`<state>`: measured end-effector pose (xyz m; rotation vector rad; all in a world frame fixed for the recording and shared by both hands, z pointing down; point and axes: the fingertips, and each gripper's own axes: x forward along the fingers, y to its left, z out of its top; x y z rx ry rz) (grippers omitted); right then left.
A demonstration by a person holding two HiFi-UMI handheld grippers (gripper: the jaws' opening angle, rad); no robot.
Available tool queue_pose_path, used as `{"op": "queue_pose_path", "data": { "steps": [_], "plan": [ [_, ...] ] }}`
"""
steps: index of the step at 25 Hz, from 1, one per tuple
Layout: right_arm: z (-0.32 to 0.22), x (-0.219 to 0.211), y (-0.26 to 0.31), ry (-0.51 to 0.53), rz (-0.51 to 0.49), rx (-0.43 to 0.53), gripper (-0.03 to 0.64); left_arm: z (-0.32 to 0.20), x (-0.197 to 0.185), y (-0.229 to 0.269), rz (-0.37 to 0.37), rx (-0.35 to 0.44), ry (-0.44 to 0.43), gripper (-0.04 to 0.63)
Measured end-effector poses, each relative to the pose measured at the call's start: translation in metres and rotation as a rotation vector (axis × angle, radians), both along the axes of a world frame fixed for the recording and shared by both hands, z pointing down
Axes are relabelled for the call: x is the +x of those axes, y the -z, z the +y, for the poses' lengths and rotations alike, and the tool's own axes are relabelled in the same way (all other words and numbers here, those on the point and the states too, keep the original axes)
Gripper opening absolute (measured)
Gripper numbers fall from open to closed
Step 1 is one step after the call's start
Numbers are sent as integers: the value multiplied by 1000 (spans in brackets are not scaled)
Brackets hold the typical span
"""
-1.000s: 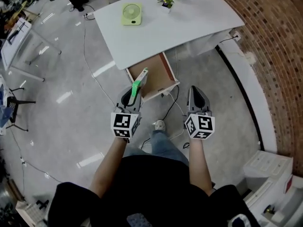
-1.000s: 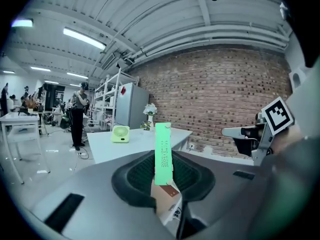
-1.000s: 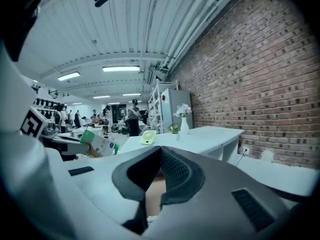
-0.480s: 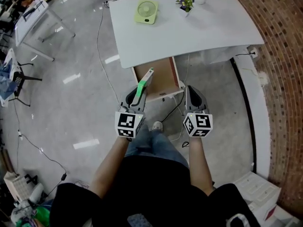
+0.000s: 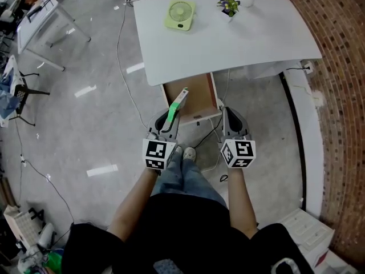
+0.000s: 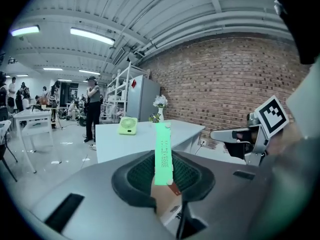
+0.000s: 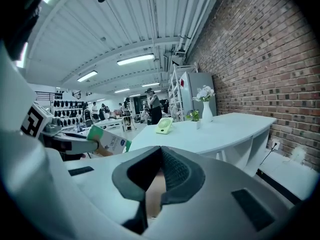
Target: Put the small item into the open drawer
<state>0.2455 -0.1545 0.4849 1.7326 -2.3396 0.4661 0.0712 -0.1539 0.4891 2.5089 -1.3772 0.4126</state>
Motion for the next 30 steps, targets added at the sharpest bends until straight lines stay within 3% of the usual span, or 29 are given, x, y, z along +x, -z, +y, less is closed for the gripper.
{"op": "queue_pose_path", "data": {
  "steps": [12, 21, 30],
  "plan": [
    [-41, -12, -53, 31, -7, -61, 2, -39, 17, -56, 11, -63, 3, 87],
    [-90, -26, -136, 68, -16, -118, 2, -79, 38, -139, 14, -135, 8, 87],
    [-130, -32, -233, 109, 16, -195, 2, -111, 54, -239, 43, -260, 40, 87]
  ]
}}
